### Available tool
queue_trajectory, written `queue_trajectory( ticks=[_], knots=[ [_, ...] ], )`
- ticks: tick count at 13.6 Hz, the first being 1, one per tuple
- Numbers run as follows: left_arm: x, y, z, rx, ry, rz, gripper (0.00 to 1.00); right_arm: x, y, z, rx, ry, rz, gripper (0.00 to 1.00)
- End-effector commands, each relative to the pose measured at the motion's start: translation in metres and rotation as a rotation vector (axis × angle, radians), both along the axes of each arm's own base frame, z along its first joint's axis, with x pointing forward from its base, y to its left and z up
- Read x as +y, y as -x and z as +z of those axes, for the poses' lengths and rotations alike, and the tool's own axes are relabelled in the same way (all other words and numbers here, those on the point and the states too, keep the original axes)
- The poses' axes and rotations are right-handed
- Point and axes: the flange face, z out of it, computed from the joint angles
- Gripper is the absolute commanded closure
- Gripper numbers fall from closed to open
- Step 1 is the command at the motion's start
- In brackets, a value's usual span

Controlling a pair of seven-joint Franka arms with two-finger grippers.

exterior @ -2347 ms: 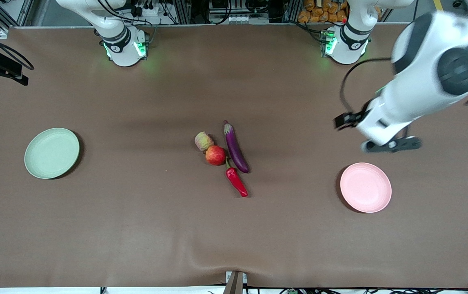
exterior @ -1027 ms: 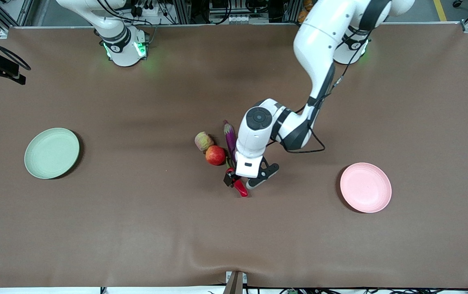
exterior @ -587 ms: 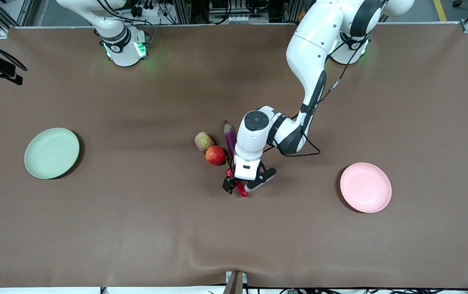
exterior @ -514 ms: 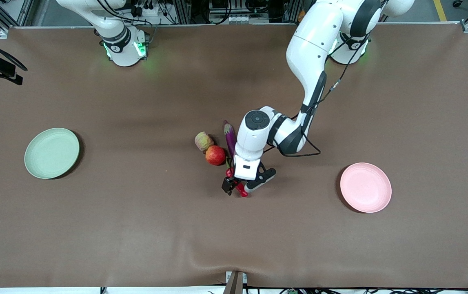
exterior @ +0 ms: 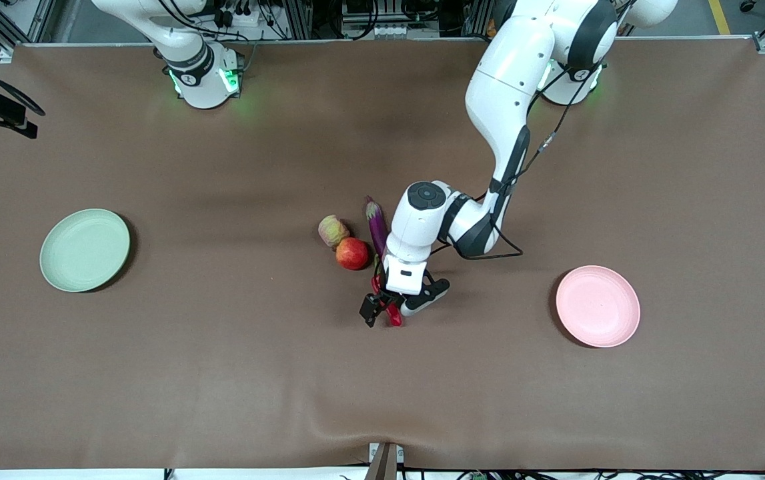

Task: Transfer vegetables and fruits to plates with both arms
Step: 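Close the left gripper on the red pepper and lift it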

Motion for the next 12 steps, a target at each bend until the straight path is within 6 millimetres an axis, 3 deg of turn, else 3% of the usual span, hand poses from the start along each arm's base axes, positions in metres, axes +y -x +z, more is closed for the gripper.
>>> queue_trajectory(
  ticks=[1, 3, 11, 12],
  knots=[
    [0.010, -0.008, 0.004, -0.029, -0.006, -0.006, 0.00, -0.004, 0.001, 0.002, 0.004, -0.020, 0.004, 0.00],
    [0.017, -0.006, -0.002, -0.029, -0.043, -0.045, 0.00, -0.005, 0.000, 0.001, 0.006, -0.020, 0.004, 0.00],
    [0.010, 0.014, -0.015, -0.023, -0.110, -0.148, 0.00, -0.004, 0.000, 0.001, 0.006, -0.020, 0.004, 0.00],
    [0.006, 0.018, -0.017, -0.022, -0.111, -0.155, 0.19, -0.005, 0.000, 0.001, 0.006, -0.020, 0.003, 0.00]
  ],
)
